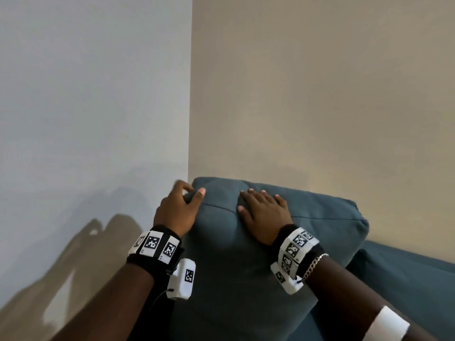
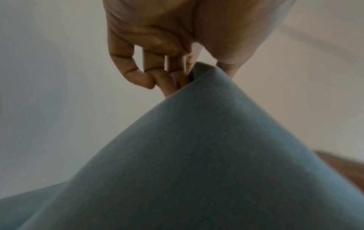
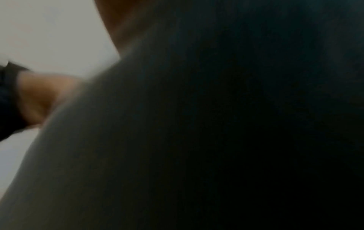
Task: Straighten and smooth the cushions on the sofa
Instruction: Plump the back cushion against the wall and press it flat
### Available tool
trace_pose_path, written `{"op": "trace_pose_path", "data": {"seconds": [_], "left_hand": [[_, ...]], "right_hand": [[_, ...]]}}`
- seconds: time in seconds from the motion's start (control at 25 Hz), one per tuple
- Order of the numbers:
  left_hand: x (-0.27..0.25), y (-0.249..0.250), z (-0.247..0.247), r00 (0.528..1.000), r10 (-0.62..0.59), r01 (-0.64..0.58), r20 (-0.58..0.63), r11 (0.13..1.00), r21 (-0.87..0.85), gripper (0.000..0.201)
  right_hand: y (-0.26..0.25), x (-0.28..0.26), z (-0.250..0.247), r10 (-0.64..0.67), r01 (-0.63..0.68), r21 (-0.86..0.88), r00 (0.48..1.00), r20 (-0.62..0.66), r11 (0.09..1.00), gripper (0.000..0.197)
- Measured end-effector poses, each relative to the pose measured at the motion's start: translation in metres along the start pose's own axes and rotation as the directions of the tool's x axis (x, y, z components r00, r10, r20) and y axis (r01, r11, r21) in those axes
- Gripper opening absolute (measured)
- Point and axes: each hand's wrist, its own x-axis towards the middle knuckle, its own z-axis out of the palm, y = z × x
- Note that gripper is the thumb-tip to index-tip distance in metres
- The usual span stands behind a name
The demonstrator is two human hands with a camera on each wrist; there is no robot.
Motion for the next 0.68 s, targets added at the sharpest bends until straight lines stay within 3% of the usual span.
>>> {"op": "trace_pose_path", "data": {"seconds": [0.04,0.08,0.12,0.16,0.2,0.24,0.28,0.32,0.36,0.4,0.44,0.52,0.56,0.6,0.64,0.68], "left_hand": [[0.002,-0.001,-0.001,1.000,-0.003,0.002,0.018,1.000,0.014,0.032],[0.002,-0.002,-0.001,1.000,-0.016,0.016,0.025,1.000,0.000,0.035],[0.004,-0.001,-0.001,0.999,-0.030,0.030,0.022,0.999,-0.029,0.039],[0.005,0.000,-0.001,0.999,-0.037,0.039,0.024,0.998,-0.048,0.042],[0.005,0.002,0.000,0.999,-0.039,0.040,0.032,0.998,-0.054,0.043],[0.002,0.004,0.000,0.999,-0.034,0.036,0.035,0.997,-0.062,0.044],[0.000,0.005,0.001,0.999,-0.028,0.031,0.036,0.996,-0.079,0.045],[-0.003,0.005,0.002,0.999,-0.026,0.029,0.045,0.996,-0.085,0.045],[-0.004,0.004,0.004,0.998,-0.023,0.027,0.060,0.997,-0.067,0.045],[-0.007,0.000,0.006,0.996,-0.022,0.025,0.086,0.999,-0.033,0.044],[-0.008,-0.001,0.008,0.995,-0.020,0.022,0.100,1.000,-0.018,0.043],[-0.009,-0.001,0.008,0.998,-0.008,0.011,0.068,0.998,-0.056,0.043],[-0.008,0.000,0.009,0.999,0.000,0.003,0.051,0.998,-0.058,0.043],[-0.007,0.000,0.009,0.999,0.004,-0.002,0.040,0.999,-0.050,0.042],[-0.008,0.000,0.010,0.999,0.009,-0.008,0.031,0.999,-0.047,0.042],[-0.010,0.000,0.012,1.000,0.023,-0.023,0.015,0.998,-0.050,0.041]], "right_hand": [[0.004,0.006,-0.022,-0.009,0.016,0.131,0.998,-0.055,0.991,0.059],[0.007,0.007,-0.046,-0.028,0.079,0.267,0.981,-0.192,0.961,0.053],[0.011,0.007,-0.070,0.013,0.149,0.365,0.914,-0.405,0.919,0.049],[0.012,0.003,-0.090,0.095,0.254,0.448,0.777,-0.622,0.858,0.048],[0.010,-0.002,-0.098,0.201,0.357,0.485,0.602,-0.773,0.798,0.047],[0.002,-0.008,-0.095,0.284,0.370,0.493,0.493,-0.823,0.787,0.048],[-0.005,-0.011,-0.080,0.251,0.292,0.450,0.526,-0.813,0.844,0.050],[-0.017,-0.011,-0.056,0.131,0.144,0.337,0.728,-0.672,0.930,0.051],[-0.025,-0.007,-0.026,0.003,0.055,0.147,0.930,-0.366,0.988,0.051],[-0.028,-0.004,-0.007,-0.053,0.053,-0.009,0.995,-0.081,0.999,0.051],[-0.025,-0.001,-0.007,-0.084,0.084,-0.035,0.996,0.005,0.996,0.050],[-0.015,0.012,-0.049,-0.088,0.138,0.228,0.972,-0.216,0.964,0.046],[-0.012,0.011,-0.075,-0.054,0.221,0.326,0.891,-0.451,0.919,0.046],[-0.012,0.007,-0.098,0.033,0.329,0.409,0.744,-0.667,0.851,0.046],[-0.013,0.003,-0.106,0.141,0.454,0.446,0.562,-0.815,0.771,0.045],[-0.021,0.000,-0.102,0.234,0.516,0.463,0.448,-0.863,0.721,0.045]]}}
